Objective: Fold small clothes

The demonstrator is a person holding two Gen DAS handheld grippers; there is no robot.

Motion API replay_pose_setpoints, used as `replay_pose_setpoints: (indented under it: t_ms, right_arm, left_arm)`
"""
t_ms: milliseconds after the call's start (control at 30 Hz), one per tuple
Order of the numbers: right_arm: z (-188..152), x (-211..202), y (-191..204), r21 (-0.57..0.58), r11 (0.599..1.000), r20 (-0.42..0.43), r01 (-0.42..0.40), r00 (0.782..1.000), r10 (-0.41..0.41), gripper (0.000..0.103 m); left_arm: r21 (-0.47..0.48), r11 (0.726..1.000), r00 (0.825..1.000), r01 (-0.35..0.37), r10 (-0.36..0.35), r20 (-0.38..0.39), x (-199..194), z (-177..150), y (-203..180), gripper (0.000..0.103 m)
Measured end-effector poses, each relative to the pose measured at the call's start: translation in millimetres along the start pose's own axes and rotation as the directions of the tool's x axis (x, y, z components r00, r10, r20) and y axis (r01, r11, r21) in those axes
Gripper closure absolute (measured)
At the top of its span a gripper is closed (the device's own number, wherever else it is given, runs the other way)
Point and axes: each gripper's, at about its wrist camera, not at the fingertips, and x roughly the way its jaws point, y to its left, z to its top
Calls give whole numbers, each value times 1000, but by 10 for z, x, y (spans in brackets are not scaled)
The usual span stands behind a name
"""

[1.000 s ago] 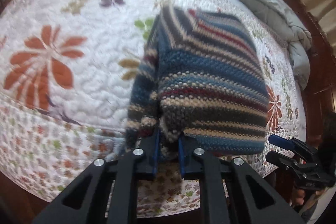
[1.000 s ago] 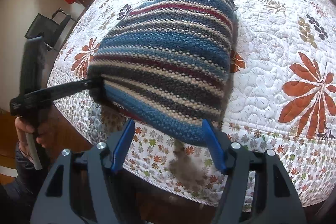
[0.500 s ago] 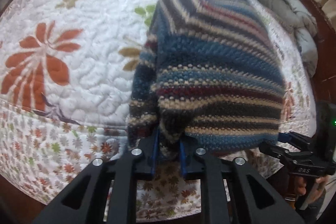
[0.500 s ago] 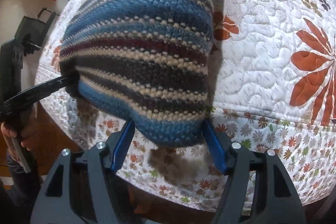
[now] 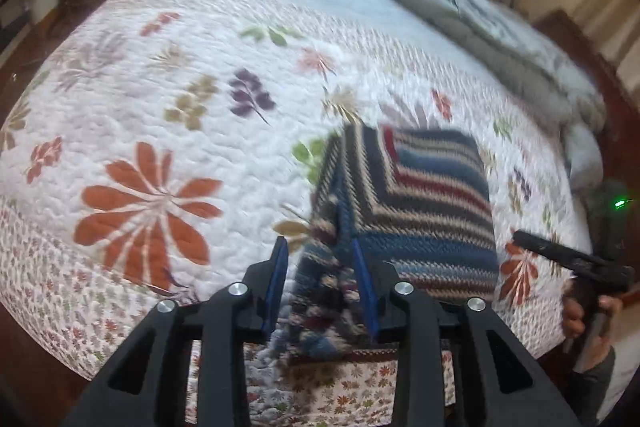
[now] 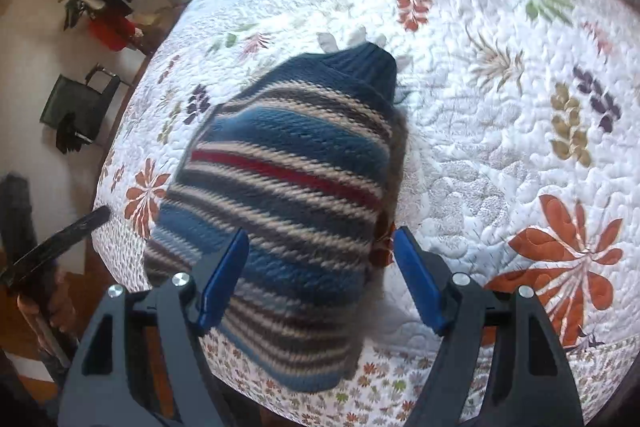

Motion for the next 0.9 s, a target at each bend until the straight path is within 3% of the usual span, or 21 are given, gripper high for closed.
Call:
replay_pose_setpoints:
  t_ms: [133,233,333,533,633,767,900]
  right_arm:
    - [127,246,-32,-1,999,-17,35,999,-35,28]
    - [240,393,-118,44,999,-35,6,999,-4,28]
    - [363,500,-209,82,996,-48,-25,998,29,23]
    - [503,736,-376,131,984,-79,-118,988,129,19]
    - [507,781,-338,108,983,-81,-149,984,158,29]
    - [506,640,-156,28,997,-67,-73,995,74,51]
    - [458,548,-34,-29,999,-55,17,998,-18,58]
  left_arm:
    - [29,1000,1000,-8,8,-9,134,106,-32,68]
    - [76,995,997,68,-65,-44,352,187,-288,68]
    - [141,985,994,98,-89,-68,641,216,-618,67]
    - [208,977,993,55,-33,-109,1131,119,-828,67]
    - [206,976,993,67,-44,-110,1154,112,-788,67]
    - [231,971,994,58,-34,-104,1128,83,-815,67]
    - [232,970,994,67,-45,-100,1095,57,-812,67]
